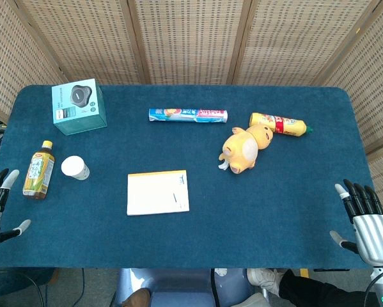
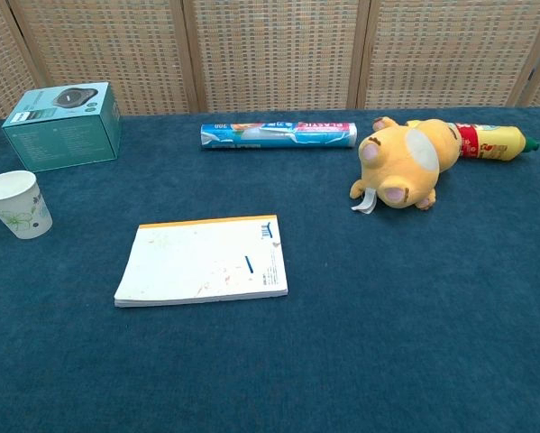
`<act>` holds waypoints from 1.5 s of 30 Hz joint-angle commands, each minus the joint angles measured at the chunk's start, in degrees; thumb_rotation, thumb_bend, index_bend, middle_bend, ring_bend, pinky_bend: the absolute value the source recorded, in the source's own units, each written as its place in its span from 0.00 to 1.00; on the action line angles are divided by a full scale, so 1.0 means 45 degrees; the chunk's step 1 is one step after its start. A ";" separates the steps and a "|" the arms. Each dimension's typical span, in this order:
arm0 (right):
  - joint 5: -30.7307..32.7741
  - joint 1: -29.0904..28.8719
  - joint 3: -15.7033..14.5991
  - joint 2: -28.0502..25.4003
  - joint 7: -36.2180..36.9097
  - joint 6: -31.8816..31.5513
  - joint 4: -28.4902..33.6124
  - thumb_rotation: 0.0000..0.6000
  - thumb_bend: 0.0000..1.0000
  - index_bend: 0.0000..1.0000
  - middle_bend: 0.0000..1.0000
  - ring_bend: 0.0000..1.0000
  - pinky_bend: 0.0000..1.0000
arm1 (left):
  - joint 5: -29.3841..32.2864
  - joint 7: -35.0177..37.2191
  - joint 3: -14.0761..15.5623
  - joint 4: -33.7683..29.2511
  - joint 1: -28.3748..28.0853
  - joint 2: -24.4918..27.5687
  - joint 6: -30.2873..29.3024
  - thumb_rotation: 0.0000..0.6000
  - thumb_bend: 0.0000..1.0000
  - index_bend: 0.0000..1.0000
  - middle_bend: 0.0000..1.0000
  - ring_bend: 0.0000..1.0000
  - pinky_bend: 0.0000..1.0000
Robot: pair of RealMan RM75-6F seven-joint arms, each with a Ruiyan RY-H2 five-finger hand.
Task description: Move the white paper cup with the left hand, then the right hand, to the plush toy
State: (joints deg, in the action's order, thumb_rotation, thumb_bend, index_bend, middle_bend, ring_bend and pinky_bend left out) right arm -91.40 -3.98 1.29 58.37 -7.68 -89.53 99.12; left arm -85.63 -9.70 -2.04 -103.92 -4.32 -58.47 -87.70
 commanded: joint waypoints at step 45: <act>0.1310 -0.0283 0.0484 0.1096 -0.1997 0.1060 -0.0349 1.00 0.00 0.00 0.00 0.00 0.00 | 0.4462 0.0670 -0.1525 0.9435 -0.7853 -0.4380 1.1774 1.00 0.15 0.36 0.33 0.29 0.24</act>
State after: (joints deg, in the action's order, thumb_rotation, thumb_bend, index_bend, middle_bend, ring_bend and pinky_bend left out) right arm -85.53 -5.25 3.45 63.29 -16.68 -84.77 97.57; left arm -65.60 -6.37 -8.98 -61.99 -39.30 -77.69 -34.71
